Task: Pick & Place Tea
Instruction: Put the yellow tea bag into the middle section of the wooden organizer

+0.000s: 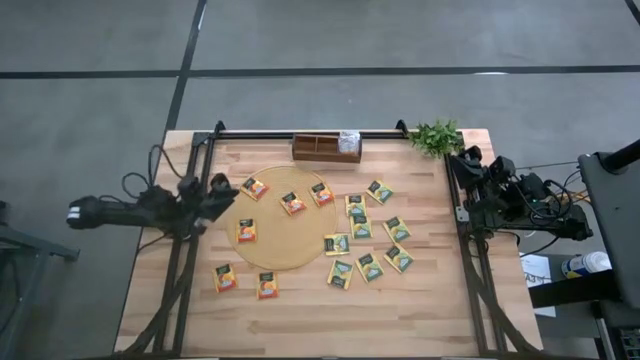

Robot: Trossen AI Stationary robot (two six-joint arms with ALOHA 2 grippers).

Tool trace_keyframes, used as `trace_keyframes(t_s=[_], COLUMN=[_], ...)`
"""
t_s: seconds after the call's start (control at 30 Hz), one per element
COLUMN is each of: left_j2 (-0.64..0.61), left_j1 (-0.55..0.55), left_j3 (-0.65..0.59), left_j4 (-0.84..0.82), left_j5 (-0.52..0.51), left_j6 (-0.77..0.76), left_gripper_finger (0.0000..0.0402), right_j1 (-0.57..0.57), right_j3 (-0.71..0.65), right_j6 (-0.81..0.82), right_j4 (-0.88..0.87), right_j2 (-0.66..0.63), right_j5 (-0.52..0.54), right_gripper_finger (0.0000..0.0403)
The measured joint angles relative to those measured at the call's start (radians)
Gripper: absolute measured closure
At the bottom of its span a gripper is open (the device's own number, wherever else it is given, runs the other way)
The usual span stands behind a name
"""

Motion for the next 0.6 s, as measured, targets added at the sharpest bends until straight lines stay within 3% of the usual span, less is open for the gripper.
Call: trace_keyframes(t_s=[0.3,0.4,0.5,0.6], left_j2=[-0.126,-0.176,-0.211,-0.209], left_j1=[0.000,0.000,0.000,-0.001], left_j3=[-0.012,-0.013,-0.013,-0.013], left_j4=[-0.144,-0.274,-0.502,-0.604], left_j5=[0.032,0.034,0.118,0.152], left_j6=[0.036,0.007,-0.034,-0.065], left_gripper_finger=[0.0264,0.0264,0.0264,0.0264], right_j1=[0.000,0.000,0.000,0.000], right_j3=[0.000,0.000,0.000,0.000], right_j6=[0.058,0.084,0.085,0.085], right_j4=[0.001,0.001,0.005,0.002], right_j2=[0.000,0.000,0.000,0.000], right_j5=[0.000,0.000,0.000,0.000], right_gripper_finger=[0.0394,0.0394,0.0394,0.0394])
